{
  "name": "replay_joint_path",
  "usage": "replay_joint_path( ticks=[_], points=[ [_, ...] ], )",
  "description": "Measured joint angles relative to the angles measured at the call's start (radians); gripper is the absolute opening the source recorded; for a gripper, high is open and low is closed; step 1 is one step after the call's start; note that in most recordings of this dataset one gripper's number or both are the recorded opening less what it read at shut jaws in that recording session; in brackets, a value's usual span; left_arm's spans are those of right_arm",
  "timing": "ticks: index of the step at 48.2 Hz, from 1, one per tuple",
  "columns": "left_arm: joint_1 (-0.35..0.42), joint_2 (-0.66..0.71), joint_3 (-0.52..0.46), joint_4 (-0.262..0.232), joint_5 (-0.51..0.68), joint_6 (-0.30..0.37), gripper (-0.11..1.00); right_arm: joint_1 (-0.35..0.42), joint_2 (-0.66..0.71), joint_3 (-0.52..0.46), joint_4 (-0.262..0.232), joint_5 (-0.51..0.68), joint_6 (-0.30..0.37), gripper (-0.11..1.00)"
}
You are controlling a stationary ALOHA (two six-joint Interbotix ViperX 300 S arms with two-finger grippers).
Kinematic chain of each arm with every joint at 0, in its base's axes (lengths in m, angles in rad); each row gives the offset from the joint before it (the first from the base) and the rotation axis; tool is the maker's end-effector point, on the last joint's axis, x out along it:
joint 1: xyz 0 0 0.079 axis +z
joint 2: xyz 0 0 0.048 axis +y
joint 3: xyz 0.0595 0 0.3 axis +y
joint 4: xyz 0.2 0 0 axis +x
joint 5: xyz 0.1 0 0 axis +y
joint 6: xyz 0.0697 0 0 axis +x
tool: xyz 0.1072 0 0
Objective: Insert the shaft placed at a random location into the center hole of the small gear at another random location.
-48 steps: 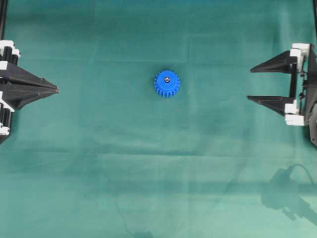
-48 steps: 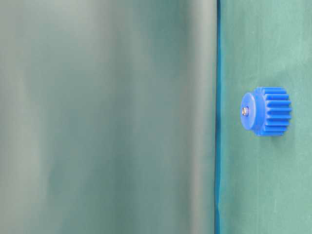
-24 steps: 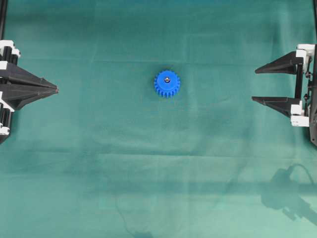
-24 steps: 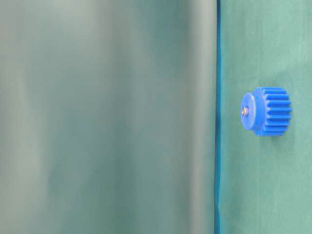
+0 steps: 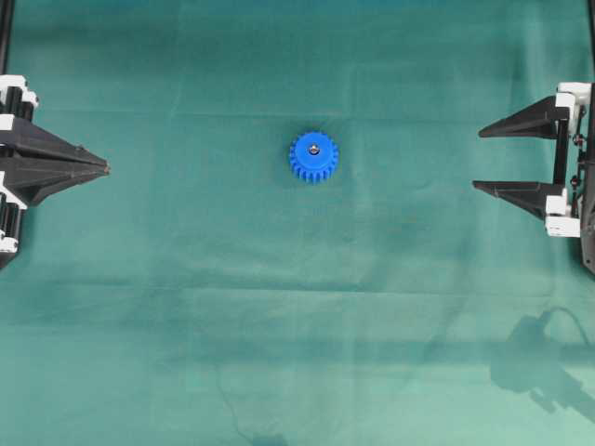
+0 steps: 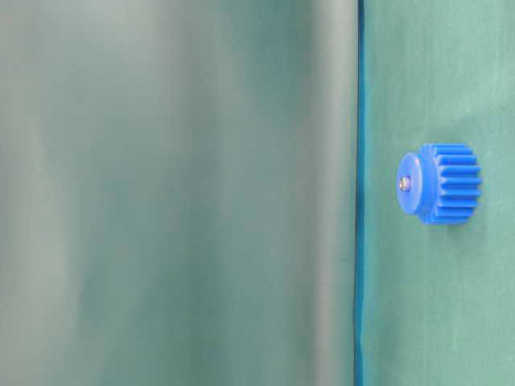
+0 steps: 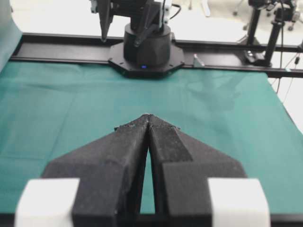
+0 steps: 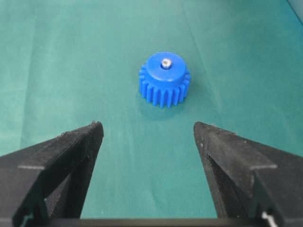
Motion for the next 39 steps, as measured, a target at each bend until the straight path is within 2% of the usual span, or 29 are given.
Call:
replay_joint_path(
  ticks=[39],
  points=[
    [0.0, -0.002, 0.015, 0.0, 0.003, 0.0, 0.0, 0.0, 0.032, 0.002, 0.003, 0.026, 0.011, 0.78]
  ],
)
